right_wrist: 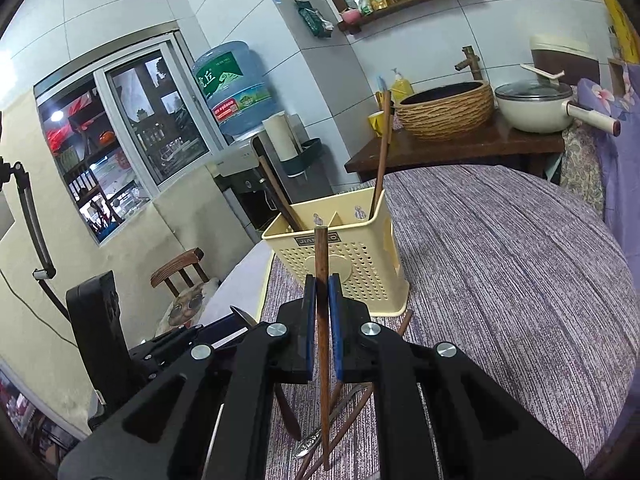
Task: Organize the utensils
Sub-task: 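Carry the spoon and chopstick over the cream holder and lower them in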
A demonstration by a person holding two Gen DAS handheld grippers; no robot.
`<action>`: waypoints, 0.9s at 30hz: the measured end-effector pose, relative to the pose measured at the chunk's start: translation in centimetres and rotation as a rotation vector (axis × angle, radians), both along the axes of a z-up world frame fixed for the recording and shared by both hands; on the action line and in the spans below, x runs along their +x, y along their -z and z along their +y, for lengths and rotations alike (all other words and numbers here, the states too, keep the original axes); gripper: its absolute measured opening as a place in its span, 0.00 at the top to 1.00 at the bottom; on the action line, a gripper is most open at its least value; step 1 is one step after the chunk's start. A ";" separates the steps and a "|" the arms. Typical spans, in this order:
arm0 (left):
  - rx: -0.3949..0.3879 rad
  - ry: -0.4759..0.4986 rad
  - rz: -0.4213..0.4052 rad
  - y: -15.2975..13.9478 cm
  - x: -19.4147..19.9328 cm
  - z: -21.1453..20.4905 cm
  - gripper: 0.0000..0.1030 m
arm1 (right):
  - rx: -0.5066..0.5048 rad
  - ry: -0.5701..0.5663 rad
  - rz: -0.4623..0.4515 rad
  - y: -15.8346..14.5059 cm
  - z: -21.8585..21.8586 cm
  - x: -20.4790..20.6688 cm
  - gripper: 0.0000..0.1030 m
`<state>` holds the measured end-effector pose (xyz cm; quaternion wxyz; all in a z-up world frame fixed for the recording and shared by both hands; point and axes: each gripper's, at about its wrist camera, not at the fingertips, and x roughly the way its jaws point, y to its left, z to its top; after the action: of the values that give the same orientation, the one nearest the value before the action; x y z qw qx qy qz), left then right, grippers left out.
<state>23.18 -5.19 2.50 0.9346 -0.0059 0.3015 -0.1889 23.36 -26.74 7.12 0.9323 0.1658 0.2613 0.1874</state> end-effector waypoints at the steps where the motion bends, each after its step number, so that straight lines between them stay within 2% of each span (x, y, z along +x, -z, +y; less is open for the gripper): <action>1: -0.004 0.000 0.001 0.0 0.0 0.2 0.55 | -0.004 -0.005 -0.004 -0.1 0.1 -0.1 0.92; 15: -0.059 -0.006 -0.021 -2.6 0.6 1.5 0.55 | -0.014 -0.042 -0.059 -3.2 0.2 0.0 0.92; 23: -0.122 -0.007 -0.086 -7.9 2.4 2.6 0.55 | -0.050 -0.043 -0.140 -8.1 0.4 2.0 0.92; 27: -0.128 -0.048 -0.163 -11.6 3.9 2.7 0.55 | -0.058 -0.013 -0.190 -11.5 0.2 3.8 0.92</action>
<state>27.08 -2.48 14.11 0.9579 -0.0576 0.2116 -0.1854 27.12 -26.57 18.63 0.9560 0.1185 0.1781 0.2006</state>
